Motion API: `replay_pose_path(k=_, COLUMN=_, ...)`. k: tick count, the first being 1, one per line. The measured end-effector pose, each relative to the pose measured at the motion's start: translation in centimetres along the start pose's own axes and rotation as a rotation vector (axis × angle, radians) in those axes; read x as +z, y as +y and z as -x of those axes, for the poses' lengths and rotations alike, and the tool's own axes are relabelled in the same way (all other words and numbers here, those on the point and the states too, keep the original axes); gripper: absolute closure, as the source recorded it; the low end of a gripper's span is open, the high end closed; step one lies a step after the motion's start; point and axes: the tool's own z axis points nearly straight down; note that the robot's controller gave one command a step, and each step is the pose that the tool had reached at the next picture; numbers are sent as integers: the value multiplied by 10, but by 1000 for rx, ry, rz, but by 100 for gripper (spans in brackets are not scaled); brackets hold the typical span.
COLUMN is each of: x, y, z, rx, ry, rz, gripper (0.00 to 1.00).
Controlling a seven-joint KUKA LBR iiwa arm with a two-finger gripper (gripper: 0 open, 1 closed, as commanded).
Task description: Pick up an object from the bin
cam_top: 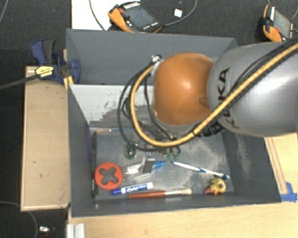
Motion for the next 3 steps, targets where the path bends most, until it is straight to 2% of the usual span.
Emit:
replay_pose_path(k=1, x=-4, y=-1, z=2, rx=6, ry=-8, rz=2, gripper=0)
replay_pose_path(k=2, x=141, y=-43, z=-22, rx=-138, ry=-6, rz=0, gripper=0)
replay_pose_path(k=3, x=50, y=-31, z=-31, rx=-143, ry=-22, rz=5, gripper=0)
